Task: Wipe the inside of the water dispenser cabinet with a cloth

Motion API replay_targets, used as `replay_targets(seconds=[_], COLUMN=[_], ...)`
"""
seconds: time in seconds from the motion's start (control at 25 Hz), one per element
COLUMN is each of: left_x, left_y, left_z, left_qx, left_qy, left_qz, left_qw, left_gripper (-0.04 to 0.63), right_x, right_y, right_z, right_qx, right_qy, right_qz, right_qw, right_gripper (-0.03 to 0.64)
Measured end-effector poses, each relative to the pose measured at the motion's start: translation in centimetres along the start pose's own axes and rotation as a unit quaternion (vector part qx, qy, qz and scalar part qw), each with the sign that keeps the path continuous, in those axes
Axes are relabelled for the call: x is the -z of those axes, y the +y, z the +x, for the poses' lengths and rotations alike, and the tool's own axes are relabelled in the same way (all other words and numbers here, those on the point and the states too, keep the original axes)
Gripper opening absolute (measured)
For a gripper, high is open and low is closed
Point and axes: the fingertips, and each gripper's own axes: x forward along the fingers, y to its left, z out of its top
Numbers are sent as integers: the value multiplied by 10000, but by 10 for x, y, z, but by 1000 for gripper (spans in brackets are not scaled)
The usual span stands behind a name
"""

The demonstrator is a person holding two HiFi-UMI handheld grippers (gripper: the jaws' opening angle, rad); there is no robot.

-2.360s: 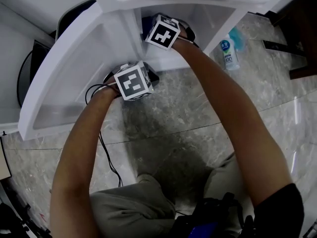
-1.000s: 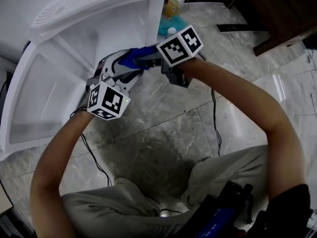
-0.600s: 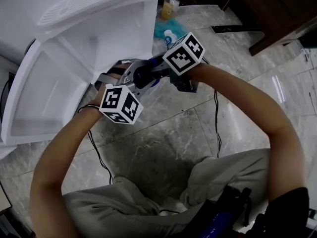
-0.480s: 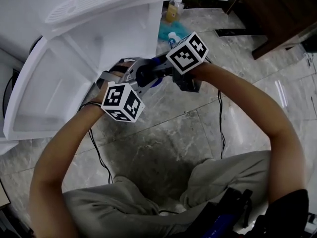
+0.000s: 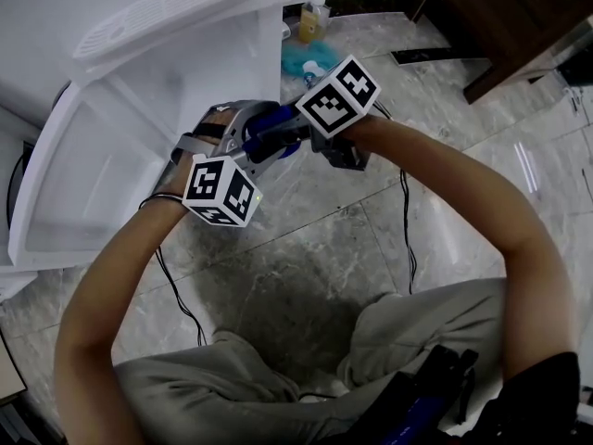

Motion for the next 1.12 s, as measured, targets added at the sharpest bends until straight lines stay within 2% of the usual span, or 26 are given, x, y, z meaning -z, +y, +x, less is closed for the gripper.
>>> replay_targets(seconds=[0.2,0.28,0.36,0.52,0.64,0.68,0.72,0.76,0.8,0.92,1.12], left_x=[6,5,8,23,50,59,68,76,83,102,147], left_y=[-2,0,3,15,28,32,35,37,40,48,70], left_z=[3,2,1,0,-6,-8,-9,-10,-10,-8,-5], left_qx=[155,162,165,66,-80,-118,-144,-162,-175,-233,-591], left_qy=[339,446,488,633,925,1020,1103,1171,1226,1425,1924], left_qz=[267,210,122,41,-203,-314,-445,-601,-764,-1027,-943], left_qw=[9989,9987,9986,9980,9955,9942,9928,9912,9894,9842,9750], left_gripper=[275,185,141,127,121,120,120,118,118,118,118], right_x=[-8,-10,-13,-21,-24,-23,-21,-18,-16,-6,11], right_y=[7,9,7,-2,-13,-17,-21,-25,-29,-37,-38], right_z=[-1,0,1,-8,-18,-21,-23,-25,-27,-25,-16], right_qx=[-132,-218,-246,-306,-174,-89,26,164,299,451,483], right_qy=[-117,-185,-312,-634,-760,-746,-708,-655,-592,-366,8], right_qz=[105,186,187,377,349,254,119,-39,-192,-455,-891], right_qw=[9998,9994,9990,9968,9963,9968,9974,9977,9976,9973,9949], right_gripper=[173,175,201,218,216,209,155,59,-2,-2,-2])
